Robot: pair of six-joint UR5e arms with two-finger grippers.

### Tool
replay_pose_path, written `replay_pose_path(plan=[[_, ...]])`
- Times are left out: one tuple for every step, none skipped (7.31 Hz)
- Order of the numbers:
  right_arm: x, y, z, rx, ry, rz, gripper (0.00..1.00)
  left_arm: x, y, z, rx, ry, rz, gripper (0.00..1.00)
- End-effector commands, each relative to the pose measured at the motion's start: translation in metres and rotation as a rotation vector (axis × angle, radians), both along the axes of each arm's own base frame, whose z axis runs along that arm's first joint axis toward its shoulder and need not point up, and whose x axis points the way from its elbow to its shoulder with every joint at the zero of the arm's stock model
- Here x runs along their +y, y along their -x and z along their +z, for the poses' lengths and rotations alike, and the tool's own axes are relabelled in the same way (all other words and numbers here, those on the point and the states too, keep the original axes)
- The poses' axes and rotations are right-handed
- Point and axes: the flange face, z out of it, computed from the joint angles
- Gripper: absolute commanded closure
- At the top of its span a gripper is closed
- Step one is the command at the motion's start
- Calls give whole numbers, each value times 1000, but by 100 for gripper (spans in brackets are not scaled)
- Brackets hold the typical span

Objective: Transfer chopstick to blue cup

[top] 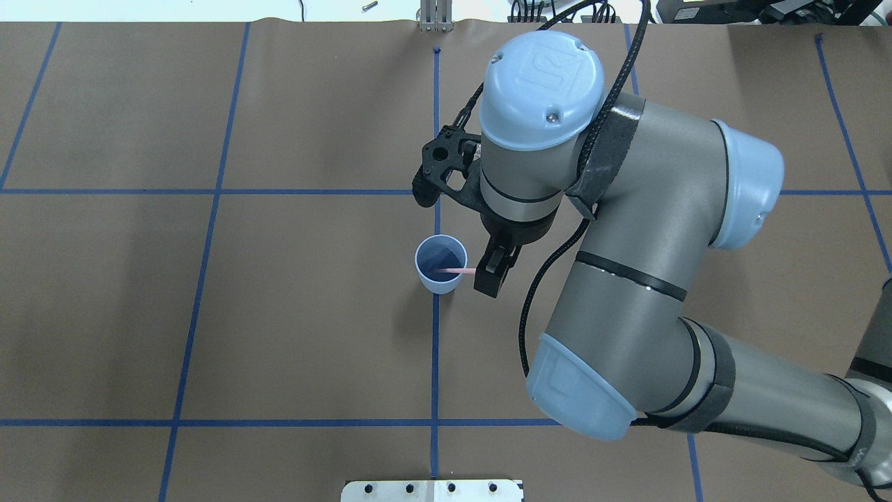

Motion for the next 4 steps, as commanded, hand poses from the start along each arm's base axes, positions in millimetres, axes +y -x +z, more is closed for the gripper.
replay_pose_path(plan=[[-59,-38,28,-38,107,204,1,-1,0,-2,0,-5,0,1],[-103,-73,46,-39,183,264,1,-1,0,-4,1,-9,0,1],[-144,-104,76,-20,276,320,1,-1,0,-4,-1,-9,0,1],[-180,-132,124,15,329,389,1,-1,0,-4,0,-5,-2,1]])
